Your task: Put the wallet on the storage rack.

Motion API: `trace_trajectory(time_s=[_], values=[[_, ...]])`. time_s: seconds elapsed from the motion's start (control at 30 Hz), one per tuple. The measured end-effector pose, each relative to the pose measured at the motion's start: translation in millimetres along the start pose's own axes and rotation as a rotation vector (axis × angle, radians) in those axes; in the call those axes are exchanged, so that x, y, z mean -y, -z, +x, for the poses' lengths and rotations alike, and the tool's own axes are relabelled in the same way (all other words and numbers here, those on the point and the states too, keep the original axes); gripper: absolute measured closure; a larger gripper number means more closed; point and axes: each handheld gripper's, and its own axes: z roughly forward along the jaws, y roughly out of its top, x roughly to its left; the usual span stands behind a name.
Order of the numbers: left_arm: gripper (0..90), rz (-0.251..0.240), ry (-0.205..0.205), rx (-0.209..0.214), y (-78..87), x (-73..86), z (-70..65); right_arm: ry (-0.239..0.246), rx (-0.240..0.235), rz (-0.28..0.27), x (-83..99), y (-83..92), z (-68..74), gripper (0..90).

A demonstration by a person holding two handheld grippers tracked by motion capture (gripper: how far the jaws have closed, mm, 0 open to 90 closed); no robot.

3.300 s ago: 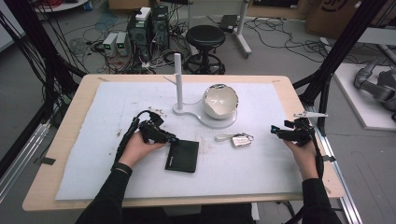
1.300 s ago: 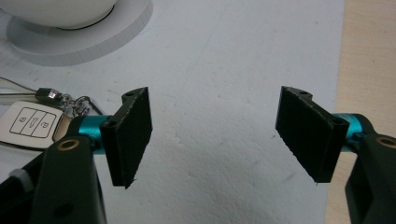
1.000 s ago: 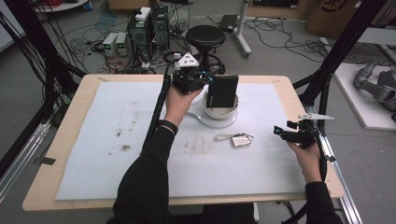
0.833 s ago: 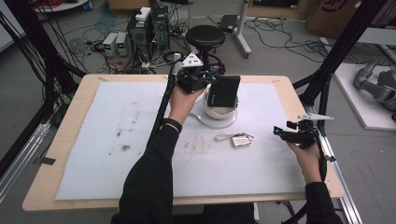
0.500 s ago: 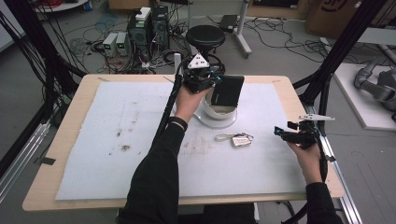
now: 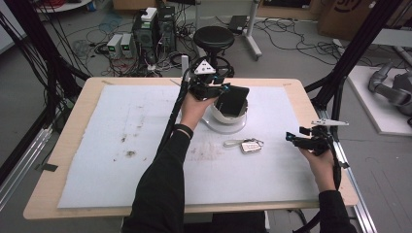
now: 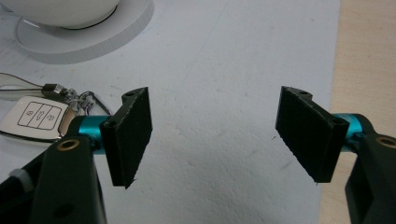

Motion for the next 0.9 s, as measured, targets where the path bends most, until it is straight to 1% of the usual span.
trace_trajectory(time_s=[0.03, 0.07, 0.1, 0.13, 0.17, 0.23, 0.27, 0.3, 0.33, 0.37, 0.43, 0.47, 0.5, 0.53, 0.57, 0.6, 0.63, 0.67, 0.7, 0.77, 0.83, 0.9], values=[[54.6, 0.000, 0.000, 0.000, 0.0, 0.0, 0.0, 0.000, 0.000, 0.000, 0.0, -0.1, 0.1, 27.6], [50.8, 0.018, 0.000, -0.020, 7.5, 0.9, 0.0, 0.002, -0.001, -0.001, -0.1, -0.3, 0.3, 27.6], [47.8, 0.018, 0.000, -0.020, 7.5, 0.9, 0.0, 0.002, -0.001, -0.001, -0.1, -0.3, 0.3, 27.6], [45.2, 0.029, 0.008, -0.026, 17.9, 2.8, -0.6, 0.002, -0.001, 0.001, -0.2, 0.0, 0.9, 27.6], [42.9, 0.029, 0.008, -0.026, 17.9, 2.8, -0.6, 0.003, -0.001, 0.001, -0.2, -0.1, 0.8, 27.6], [41.6, 0.041, 0.014, -0.022, 30.4, 5.6, -1.4, 0.007, -0.001, 0.002, -0.2, -0.5, 0.5, 27.6], [39.7, 0.066, 0.018, -0.019, 43.6, 9.4, -2.5, 0.007, -0.001, 0.003, -0.1, -0.5, 0.6, 27.6], [38.1, 0.066, 0.018, -0.019, 43.6, 9.4, -2.5, 0.007, -0.001, 0.003, -0.1, -0.5, 0.6, 27.6], [38.1, 0.087, 0.025, -0.016, 52.2, 12.0, -3.0, 0.005, -0.001, 0.005, -0.2, -0.6, 1.0, 27.6], [36.0, 0.105, 0.032, -0.015, 65.0, 16.0, -4.4, 0.007, 0.000, 0.009, -0.3, -0.4, 1.5, 27.6], [35.3, 0.123, 0.032, -0.019, 80.2, 21.1, -6.1, 0.006, 0.002, 0.008, -0.3, -0.6, 1.4, 27.6], [34.4, 0.128, 0.039, -0.016, 88.0, 24.0, -6.6, 0.005, 0.004, 0.009, -0.3, -0.6, 1.3, 27.6], [34.0, 0.128, 0.039, -0.016, 88.0, 24.0, -6.6, 0.005, 0.004, 0.009, -0.3, -0.6, 1.3, 27.6], [32.8, 0.136, 0.061, -0.013, 102.9, 30.4, -6.9, 0.004, 0.003, 0.009, -0.3, -0.9, 1.2, 27.6], [31.1, 0.136, 0.061, -0.013, 102.9, 30.4, -6.9, 0.004, 0.003, 0.009, -0.3, -0.9, 1.2, 27.6], [30.3, 0.157, 0.080, -0.015, 116.8, 36.6, -8.0, 0.005, 0.004, 0.012, -0.2, -1.0, 1.2, 27.6], [29.7, 0.157, 0.080, -0.015, 116.8, 36.6, -8.0, 0.005, 0.004, 0.012, -0.2, -1.0, 1.2, 27.6], [29.7, 0.173, 0.075, -0.030, 124.2, 40.8, -10.7, 0.006, 0.005, 0.011, -0.1, -1.0, 1.3, 27.6], [27.5, 0.183, 0.066, -0.047, 129.9, 44.4, -13.9, 0.000, 0.007, 0.014, -0.2, -0.6, 2.0, 27.6], [27.4, 0.210, 0.039, -0.066, 141.0, 51.3, -20.2, 0.005, 0.008, 0.013, -0.4, -0.9, 1.7, 27.6], [27.4, 0.219, 0.023, -0.082, 150.7, 57.6, -24.7, 0.002, 0.010, 0.015, -0.5, -0.9, 1.7, 27.6], [27.3, 0.224, 0.022, -0.095, 160.7, 65.0, -27.7, 0.007, 0.012, 0.014, -1.1, -1.7, 1.4, 27.6]])
